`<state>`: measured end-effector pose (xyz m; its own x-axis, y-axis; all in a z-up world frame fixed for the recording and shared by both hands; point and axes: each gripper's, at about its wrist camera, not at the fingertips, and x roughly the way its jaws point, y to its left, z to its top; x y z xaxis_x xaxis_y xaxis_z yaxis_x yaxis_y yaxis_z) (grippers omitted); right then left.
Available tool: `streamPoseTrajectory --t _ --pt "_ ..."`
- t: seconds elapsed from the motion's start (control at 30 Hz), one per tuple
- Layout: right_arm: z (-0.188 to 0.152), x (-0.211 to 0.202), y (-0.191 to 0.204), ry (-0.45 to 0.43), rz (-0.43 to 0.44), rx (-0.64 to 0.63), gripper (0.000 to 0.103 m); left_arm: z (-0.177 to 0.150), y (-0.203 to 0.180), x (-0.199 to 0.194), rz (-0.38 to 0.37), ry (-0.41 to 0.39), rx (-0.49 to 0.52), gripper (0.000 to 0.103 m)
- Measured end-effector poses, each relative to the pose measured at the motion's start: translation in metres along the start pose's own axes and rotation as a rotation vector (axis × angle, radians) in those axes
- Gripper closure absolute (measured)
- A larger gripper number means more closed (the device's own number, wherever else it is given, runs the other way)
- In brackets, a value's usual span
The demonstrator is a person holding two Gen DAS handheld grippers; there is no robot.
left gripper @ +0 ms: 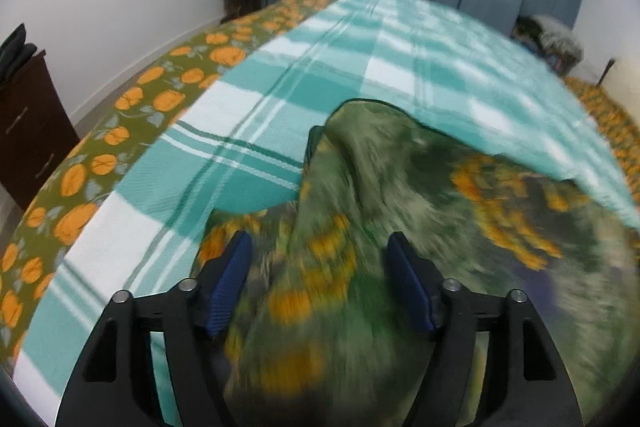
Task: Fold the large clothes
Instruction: 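Lay the folded jacket down and open both grippers, pressing it flat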
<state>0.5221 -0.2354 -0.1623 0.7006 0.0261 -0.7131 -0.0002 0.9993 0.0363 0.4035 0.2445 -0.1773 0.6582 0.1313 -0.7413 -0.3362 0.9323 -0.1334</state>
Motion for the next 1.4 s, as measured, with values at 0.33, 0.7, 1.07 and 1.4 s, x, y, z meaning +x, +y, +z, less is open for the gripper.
streamPoseTrajectory --t 0.33,0.7,1.07,1.4 --pt "-0.056 -0.107 -0.004 -0.110 0.183 0.010 0.029 -0.024 -0.083 -0.072 -0.178 -0.008 0.172 0.023" --pt "-0.112 -0.089 0.027 -0.063 0.156 -0.053 0.028 -0.006 -0.220 -0.006 -0.278 0.088 0.265 0.017" --pt "-0.128 -0.077 0.023 -0.059 0.198 -0.058 0.028 -0.035 -0.231 0.064 -0.202 0.215 0.321 0.004" --pt "-0.125 -0.077 0.018 -0.046 0.207 -0.036 0.028 -0.076 -0.213 -0.013 -0.202 0.192 0.422 0.005"
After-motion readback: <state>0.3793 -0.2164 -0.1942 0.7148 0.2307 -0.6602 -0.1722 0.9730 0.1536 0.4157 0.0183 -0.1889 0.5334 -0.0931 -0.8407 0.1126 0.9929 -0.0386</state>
